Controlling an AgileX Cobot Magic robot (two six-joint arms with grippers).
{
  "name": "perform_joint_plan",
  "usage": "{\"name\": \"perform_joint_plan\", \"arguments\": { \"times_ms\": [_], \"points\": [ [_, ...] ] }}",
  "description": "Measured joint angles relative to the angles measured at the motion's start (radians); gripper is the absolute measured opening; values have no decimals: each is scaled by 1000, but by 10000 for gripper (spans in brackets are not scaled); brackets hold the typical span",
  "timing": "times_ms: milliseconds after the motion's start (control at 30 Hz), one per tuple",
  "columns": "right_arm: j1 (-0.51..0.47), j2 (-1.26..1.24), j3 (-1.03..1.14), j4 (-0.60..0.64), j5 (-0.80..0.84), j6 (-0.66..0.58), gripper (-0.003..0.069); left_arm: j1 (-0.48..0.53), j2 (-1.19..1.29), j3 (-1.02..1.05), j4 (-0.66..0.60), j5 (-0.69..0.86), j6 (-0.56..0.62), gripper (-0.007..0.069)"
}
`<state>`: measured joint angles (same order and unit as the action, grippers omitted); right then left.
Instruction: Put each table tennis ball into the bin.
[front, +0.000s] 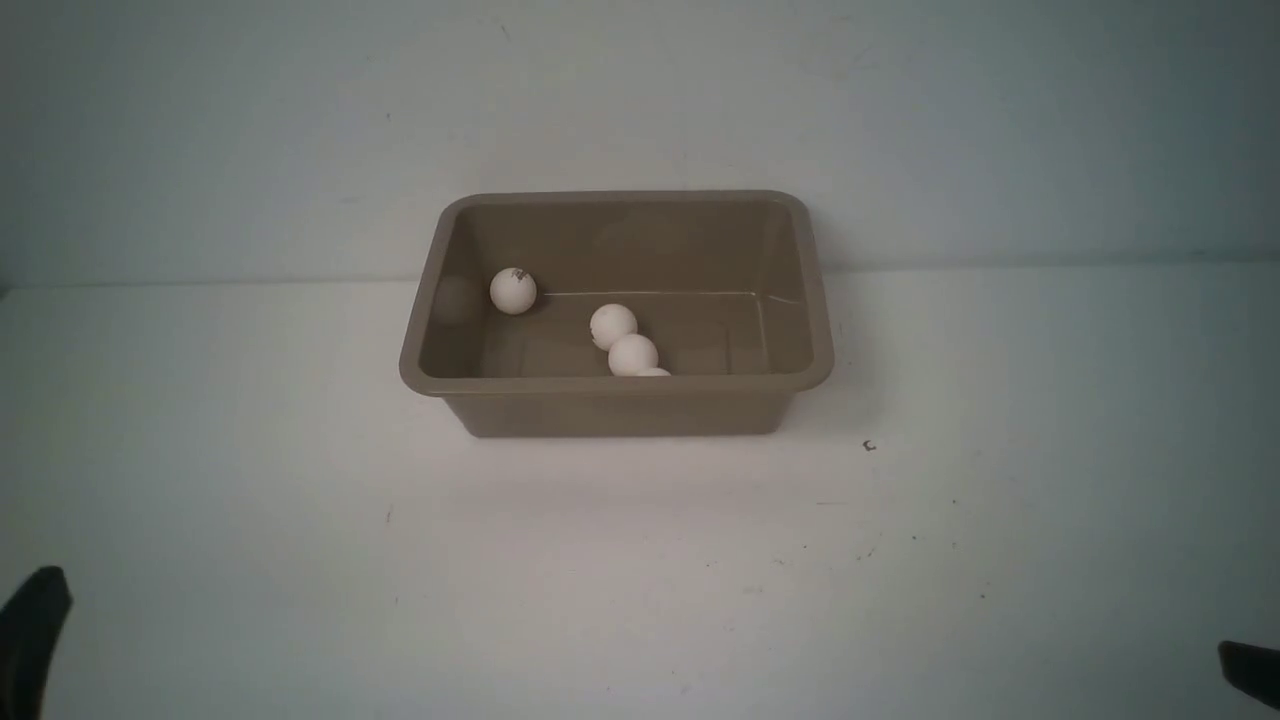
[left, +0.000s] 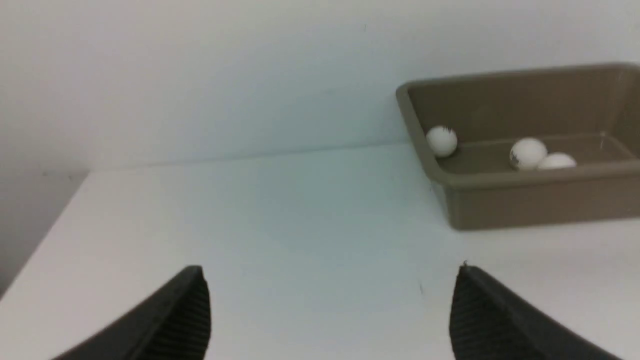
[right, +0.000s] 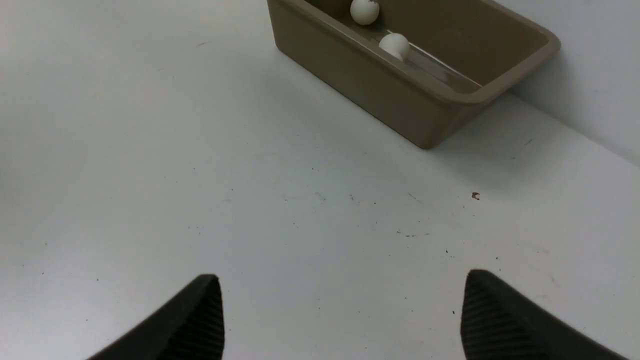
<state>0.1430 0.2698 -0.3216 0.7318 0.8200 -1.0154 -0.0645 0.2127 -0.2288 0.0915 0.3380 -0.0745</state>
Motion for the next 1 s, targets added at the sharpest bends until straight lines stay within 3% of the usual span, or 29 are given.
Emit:
{"name": "perform_joint_plan", "arguments": {
  "times_ms": [300, 1000],
  "points": [
    [0, 0, 0, -1, 18, 0, 579, 3, -15, 171, -10, -85, 18, 583],
    [0, 0, 0, -3, 21, 1, 579, 3, -224, 257, -13, 5, 20, 583]
  ]
}}
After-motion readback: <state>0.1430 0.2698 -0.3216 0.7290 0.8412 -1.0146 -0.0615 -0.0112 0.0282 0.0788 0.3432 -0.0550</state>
